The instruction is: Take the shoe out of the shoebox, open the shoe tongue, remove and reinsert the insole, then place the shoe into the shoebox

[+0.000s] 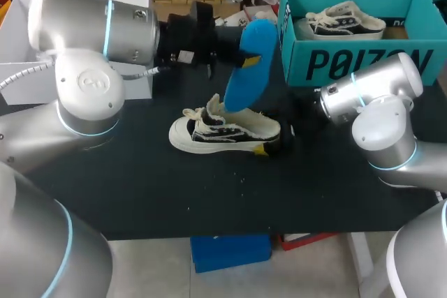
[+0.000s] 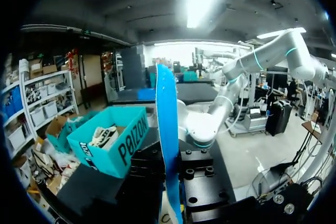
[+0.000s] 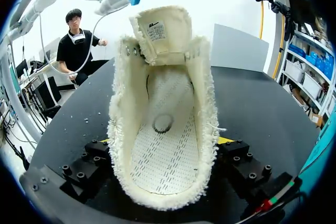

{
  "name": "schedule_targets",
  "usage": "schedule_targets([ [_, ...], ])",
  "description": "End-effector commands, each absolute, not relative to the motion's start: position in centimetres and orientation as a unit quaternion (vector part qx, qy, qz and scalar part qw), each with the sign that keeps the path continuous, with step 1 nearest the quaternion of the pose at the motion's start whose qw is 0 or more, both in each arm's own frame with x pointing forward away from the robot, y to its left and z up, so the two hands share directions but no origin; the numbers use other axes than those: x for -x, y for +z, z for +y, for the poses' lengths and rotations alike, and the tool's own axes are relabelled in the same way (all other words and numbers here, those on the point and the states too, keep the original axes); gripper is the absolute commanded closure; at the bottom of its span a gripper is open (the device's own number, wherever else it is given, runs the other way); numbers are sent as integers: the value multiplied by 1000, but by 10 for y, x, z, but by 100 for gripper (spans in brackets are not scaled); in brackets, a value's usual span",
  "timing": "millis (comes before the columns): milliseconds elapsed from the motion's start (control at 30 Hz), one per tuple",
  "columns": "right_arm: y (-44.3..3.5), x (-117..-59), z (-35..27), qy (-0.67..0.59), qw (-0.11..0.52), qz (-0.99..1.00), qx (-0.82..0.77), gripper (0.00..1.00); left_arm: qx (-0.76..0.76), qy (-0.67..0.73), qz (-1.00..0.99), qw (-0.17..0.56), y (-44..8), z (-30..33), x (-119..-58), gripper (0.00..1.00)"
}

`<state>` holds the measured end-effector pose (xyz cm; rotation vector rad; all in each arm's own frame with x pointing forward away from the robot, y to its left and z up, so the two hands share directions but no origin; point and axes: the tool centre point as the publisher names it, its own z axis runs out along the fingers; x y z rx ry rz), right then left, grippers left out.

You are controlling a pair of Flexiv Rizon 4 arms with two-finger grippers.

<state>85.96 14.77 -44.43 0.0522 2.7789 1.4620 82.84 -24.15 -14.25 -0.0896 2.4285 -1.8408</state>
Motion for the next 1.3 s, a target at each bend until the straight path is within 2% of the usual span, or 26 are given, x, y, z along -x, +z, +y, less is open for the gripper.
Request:
schedule_targets([
  [33, -445, -859, 149, 465, 1, 885, -18, 100, 32, -641, 766, 33, -135, -239, -830, 100],
  [733, -445, -859, 149, 465, 1, 885, -18, 100, 34, -724, 685, -79, -51, -262, -794, 100],
  [1300, -445, -859, 149, 465, 1, 885, -18, 100, 30, -710, 697, -98, -16, -259, -757, 100],
])
